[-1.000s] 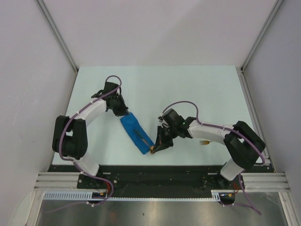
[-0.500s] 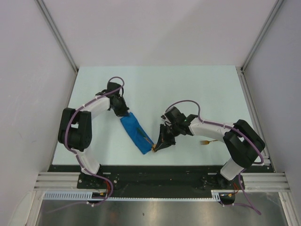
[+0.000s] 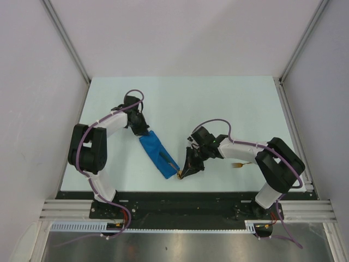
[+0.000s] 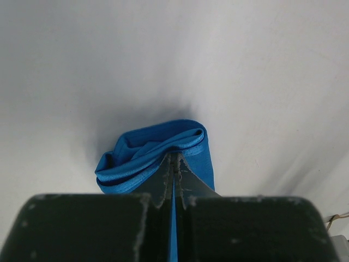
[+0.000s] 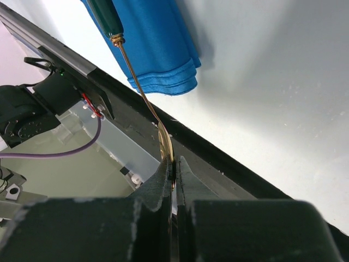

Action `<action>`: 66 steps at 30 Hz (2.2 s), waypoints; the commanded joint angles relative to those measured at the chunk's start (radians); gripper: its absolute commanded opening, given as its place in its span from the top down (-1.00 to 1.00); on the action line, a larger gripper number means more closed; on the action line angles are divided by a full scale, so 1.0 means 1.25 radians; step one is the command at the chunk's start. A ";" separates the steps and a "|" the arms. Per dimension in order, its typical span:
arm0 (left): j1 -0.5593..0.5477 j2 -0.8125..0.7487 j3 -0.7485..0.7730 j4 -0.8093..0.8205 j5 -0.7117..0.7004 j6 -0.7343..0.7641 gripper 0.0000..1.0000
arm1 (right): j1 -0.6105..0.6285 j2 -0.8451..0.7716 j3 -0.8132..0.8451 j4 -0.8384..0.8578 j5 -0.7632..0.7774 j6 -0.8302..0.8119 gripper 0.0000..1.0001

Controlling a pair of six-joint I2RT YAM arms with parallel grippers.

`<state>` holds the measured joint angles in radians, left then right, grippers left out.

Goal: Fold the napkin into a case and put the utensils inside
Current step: Insert the spoon into the folded napkin, then pick up the fork from the corner of the board.

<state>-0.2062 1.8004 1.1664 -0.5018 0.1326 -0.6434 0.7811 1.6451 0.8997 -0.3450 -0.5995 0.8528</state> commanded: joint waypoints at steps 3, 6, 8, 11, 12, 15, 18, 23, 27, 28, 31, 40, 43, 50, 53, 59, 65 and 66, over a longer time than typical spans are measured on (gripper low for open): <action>0.008 0.003 0.016 0.014 -0.020 0.024 1.00 | -0.005 0.023 0.008 0.042 -0.026 0.005 1.00; 0.008 0.003 0.012 0.015 -0.021 0.021 1.00 | -0.009 0.040 0.014 0.060 -0.033 0.012 1.00; 0.008 0.003 0.011 0.014 -0.020 0.020 1.00 | -0.009 0.046 0.015 0.084 -0.041 0.026 1.00; 0.008 0.000 0.006 0.016 -0.021 0.021 1.00 | -0.011 0.062 0.025 0.108 -0.047 0.037 1.00; 0.008 -0.002 0.004 0.017 -0.020 0.020 1.00 | -0.011 0.067 0.029 0.115 -0.051 0.041 1.00; 0.008 -0.003 -0.002 0.019 -0.018 0.018 1.00 | -0.015 0.080 0.048 0.125 -0.044 0.046 1.00; 0.008 0.000 -0.003 0.020 -0.016 0.018 1.00 | -0.017 0.105 0.068 0.145 -0.053 0.049 1.00; 0.008 0.000 -0.005 0.023 -0.014 0.016 1.00 | -0.022 0.165 0.116 0.159 -0.046 0.036 1.00; 0.008 -0.001 -0.007 0.025 -0.013 0.018 1.00 | -0.030 0.208 0.164 0.169 -0.033 0.025 1.00; 0.008 0.000 -0.007 0.025 -0.013 0.018 1.00 | -0.033 0.218 0.169 0.174 -0.031 0.023 1.00; 0.008 -0.001 -0.008 0.023 -0.013 0.018 1.00 | -0.037 0.245 0.175 0.206 -0.036 0.032 1.00; 0.008 -0.037 -0.015 0.039 0.003 0.023 1.00 | -0.036 0.225 0.183 0.192 0.027 0.021 0.39; 0.007 -0.116 -0.030 0.054 0.008 0.021 0.64 | -0.032 0.156 0.201 0.074 0.096 -0.034 0.05; -0.026 -0.303 -0.018 0.036 0.025 0.030 -0.10 | -0.123 -0.125 0.094 -0.184 0.368 -0.045 -0.52; -0.105 -0.363 -0.025 0.050 0.047 0.034 -0.16 | -0.272 -0.262 -0.024 -0.267 0.467 0.022 -0.61; -0.316 -0.417 -0.029 0.075 0.042 0.050 -0.18 | -0.555 -0.491 -0.239 -0.282 0.545 0.096 -0.64; -0.377 -0.438 -0.030 0.084 0.060 0.062 -0.18 | -0.616 -0.457 -0.192 -0.337 0.651 0.112 -0.58; -0.379 -0.444 -0.035 0.085 0.060 0.064 -0.18 | -0.616 -0.442 -0.184 -0.355 0.673 0.132 -0.52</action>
<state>-0.6792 1.3003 1.1206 -0.4278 0.1951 -0.5938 0.0116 1.0416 0.6018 -0.7273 0.0986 0.9508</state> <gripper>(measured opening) 0.591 0.799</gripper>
